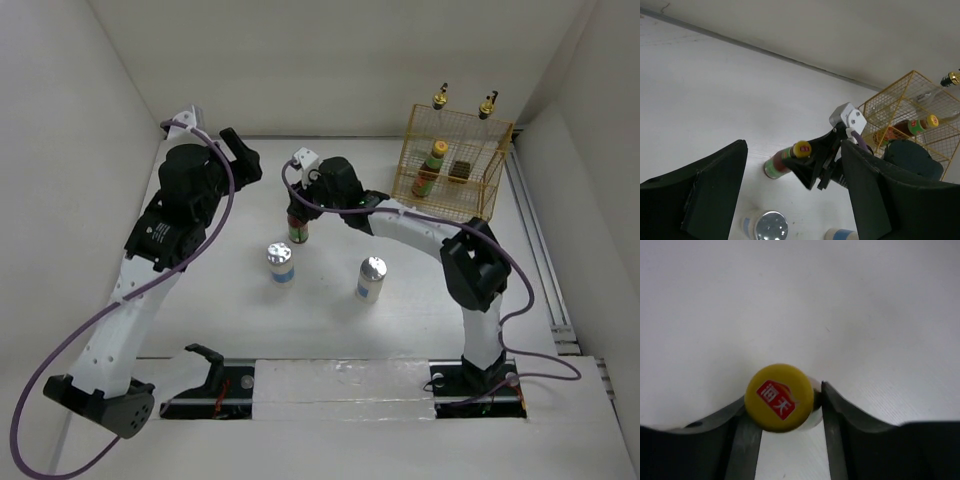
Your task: Organize the condiment bottles
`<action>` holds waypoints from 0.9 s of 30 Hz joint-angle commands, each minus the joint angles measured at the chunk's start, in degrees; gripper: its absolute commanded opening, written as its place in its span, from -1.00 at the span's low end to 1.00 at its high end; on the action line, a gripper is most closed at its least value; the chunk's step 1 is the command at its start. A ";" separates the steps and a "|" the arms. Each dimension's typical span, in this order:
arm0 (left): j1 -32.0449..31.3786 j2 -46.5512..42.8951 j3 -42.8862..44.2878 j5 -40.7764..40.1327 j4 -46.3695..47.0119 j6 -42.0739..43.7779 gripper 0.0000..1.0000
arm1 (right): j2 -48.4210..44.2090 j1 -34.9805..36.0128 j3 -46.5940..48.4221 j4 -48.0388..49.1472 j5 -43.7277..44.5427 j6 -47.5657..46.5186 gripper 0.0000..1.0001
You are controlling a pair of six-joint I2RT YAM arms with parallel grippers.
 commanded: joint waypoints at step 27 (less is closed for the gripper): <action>0.19 2.86 -1.85 5.72 4.89 -0.68 0.46 | -39.76 -34.69 0.41 -8.34 12.38 4.65 -1.00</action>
